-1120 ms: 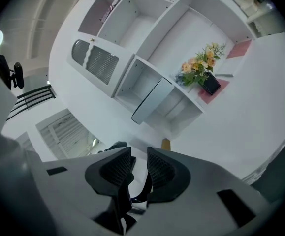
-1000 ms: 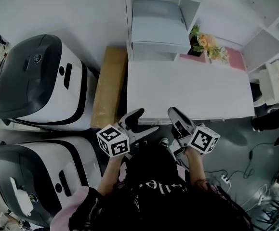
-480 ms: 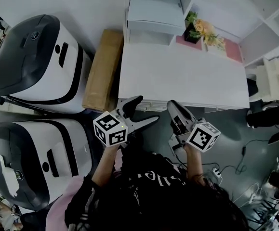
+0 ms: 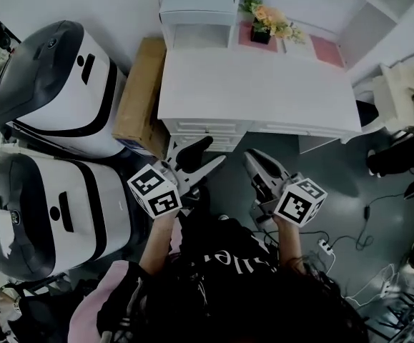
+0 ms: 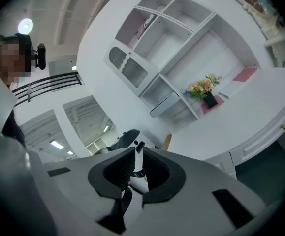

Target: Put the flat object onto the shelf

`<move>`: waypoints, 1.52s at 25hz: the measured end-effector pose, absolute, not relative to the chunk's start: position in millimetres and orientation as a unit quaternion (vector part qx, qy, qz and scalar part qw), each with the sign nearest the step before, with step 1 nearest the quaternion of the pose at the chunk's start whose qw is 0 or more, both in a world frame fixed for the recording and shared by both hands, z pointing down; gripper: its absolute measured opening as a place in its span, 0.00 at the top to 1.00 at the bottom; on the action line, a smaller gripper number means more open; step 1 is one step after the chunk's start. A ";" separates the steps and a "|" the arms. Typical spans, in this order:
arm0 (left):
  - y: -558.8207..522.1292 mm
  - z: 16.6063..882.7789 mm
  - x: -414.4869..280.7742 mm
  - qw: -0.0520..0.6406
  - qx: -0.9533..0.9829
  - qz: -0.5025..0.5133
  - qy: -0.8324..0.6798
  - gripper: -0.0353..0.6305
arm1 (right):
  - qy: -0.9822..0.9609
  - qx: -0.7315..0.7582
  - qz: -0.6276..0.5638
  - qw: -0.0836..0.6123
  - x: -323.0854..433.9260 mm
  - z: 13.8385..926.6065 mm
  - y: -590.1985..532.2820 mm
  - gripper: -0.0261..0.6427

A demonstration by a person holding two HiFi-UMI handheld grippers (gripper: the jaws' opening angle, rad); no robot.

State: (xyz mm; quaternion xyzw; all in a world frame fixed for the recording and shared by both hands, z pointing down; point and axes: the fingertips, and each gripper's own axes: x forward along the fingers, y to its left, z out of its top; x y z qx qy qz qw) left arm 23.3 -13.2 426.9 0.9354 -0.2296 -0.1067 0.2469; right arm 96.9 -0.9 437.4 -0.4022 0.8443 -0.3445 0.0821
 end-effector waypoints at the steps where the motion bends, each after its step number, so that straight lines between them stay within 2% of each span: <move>1: -0.2 425.5 26.9 0.248 0.934 -0.113 -0.231 0.59 | 0.845 -0.400 -0.344 0.083 101.2 438.4 12.0 0.85; 10: 107.4 441.0 56.5 0.260 0.931 -0.092 -0.241 0.69 | 0.853 -0.374 -0.354 0.087 119.5 451.9 114.1 0.85; 19: 161.0 427.8 58.0 0.243 0.932 -0.086 -0.255 0.82 | 0.862 -0.351 -0.352 0.099 118.1 447.5 164.1 0.85; 28: 174.3 420.2 60.1 0.241 0.931 -0.083 -0.262 0.87 | 0.868 -0.352 -0.335 0.096 129.3 439.3 179.2 0.85; 38: 181.9 423.4 48.4 0.231 0.932 -0.062 -0.273 0.88 | 0.877 -0.361 -0.311 0.068 121.0 438.0 181.0 0.86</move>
